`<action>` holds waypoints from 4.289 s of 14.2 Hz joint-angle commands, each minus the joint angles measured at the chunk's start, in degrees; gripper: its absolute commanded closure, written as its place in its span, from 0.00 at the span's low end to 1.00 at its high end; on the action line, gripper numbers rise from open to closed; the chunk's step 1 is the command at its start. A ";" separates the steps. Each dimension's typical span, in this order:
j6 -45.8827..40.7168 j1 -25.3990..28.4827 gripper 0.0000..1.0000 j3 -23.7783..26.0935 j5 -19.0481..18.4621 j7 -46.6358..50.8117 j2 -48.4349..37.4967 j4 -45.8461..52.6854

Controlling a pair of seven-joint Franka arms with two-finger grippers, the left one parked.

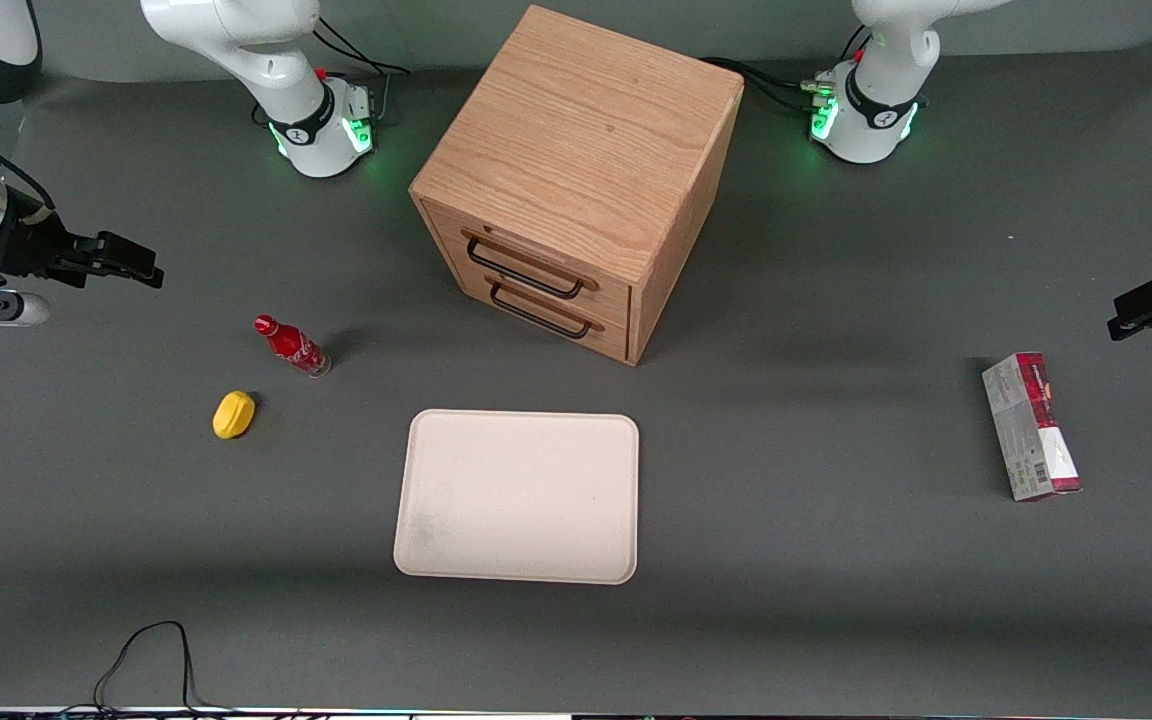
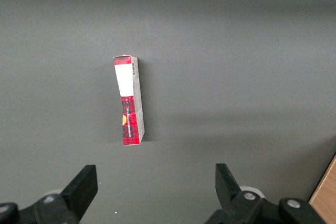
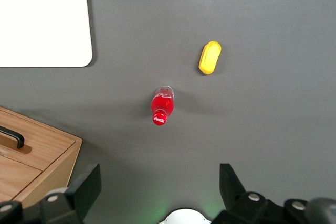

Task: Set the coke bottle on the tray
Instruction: 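Move the open right gripper down over the red Coca-Cola bottle, then close the right gripper around the bottle's cap and neck, then lift the bottle and carry it over the white tray's corner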

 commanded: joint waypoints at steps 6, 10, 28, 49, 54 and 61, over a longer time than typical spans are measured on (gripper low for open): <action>-2.43 -0.66 0.00 0.75 0.30 1.67 0.44 1.48; -4.88 0.56 0.00 1.10 0.47 2.90 -1.05 1.57; 37.87 2.86 0.00 0.40 0.30 2.73 -7.83 -39.11; 49.07 2.95 1.00 0.58 0.12 2.90 -2.37 -44.66; 31.47 3.03 1.00 1.02 0.21 6.07 -1.67 -29.60; -9.08 3.12 1.00 1.02 0.65 9.22 17.37 22.60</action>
